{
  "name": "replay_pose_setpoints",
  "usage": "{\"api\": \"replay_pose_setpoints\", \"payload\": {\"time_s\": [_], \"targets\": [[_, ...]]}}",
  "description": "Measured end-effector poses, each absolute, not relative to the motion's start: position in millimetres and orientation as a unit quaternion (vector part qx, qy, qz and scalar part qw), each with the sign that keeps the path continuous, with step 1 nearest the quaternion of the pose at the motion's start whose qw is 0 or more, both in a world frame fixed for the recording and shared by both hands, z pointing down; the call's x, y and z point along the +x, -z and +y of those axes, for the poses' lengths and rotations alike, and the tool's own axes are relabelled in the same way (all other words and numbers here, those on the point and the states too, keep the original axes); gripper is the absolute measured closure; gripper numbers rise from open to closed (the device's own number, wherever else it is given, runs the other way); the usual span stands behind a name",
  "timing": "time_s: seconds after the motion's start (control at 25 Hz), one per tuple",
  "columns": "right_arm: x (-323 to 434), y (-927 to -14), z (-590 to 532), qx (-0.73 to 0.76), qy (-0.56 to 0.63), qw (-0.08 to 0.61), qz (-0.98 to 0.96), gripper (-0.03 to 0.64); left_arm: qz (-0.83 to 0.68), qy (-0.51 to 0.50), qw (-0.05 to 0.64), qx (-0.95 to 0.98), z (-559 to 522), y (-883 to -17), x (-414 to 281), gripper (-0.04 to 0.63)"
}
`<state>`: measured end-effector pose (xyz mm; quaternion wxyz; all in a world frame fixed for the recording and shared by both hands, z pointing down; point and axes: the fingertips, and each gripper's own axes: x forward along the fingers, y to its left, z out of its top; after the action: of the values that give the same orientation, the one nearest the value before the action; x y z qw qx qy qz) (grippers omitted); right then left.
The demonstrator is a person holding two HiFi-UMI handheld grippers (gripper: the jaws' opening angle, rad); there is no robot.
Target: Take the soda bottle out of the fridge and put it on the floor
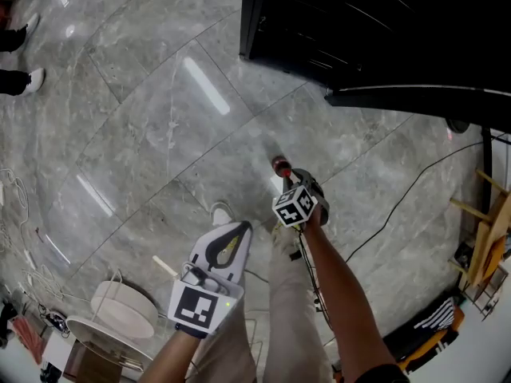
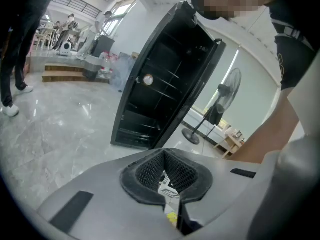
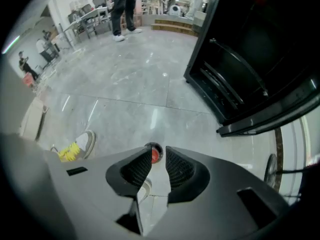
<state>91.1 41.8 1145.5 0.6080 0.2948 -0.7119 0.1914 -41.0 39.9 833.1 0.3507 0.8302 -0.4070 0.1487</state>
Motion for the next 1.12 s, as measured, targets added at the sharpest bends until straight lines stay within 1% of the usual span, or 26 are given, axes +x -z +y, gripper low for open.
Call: {"api": "replay_pose_setpoints", "payload": {"time_s": [0.16,0.32,0.48,0.64,0.76,0.92,1.12], "targets": [[103,-1068,38,0.378,-0.251,0.550,-0.701,0.617,-0.394,-0.153,0.319,0.848,37,-790,-35,0.578],[105,-964,38,0.442,-0.275,0.453,-0.724,0.621,-0.385,-0.153,0.295,0.861,39,-744,-28,0.577],[103,-856,32,0.503,-0.258,0.347,-0.749,0.620,-0.384,-0.145,0.281,0.868,49,-711,-19,0.577],[112,-766,35,0.561,-0.238,0.267,-0.747,0.620,-0.371,-0.156,0.245,0.882,56,-689,-5,0.577],[123,-715,35,0.588,-0.220,0.231,-0.744,0.620,-0.368,-0.149,0.228,0.889,48,-667,8,0.577],[133,-671,34,0.603,-0.199,0.204,-0.745,0.620,-0.378,-0.122,0.198,0.896,25,-630,19,0.577],[140,-646,31,0.605,-0.180,0.188,-0.752,0.621,-0.403,-0.115,0.201,0.885,7,-607,16,0.577]]}}
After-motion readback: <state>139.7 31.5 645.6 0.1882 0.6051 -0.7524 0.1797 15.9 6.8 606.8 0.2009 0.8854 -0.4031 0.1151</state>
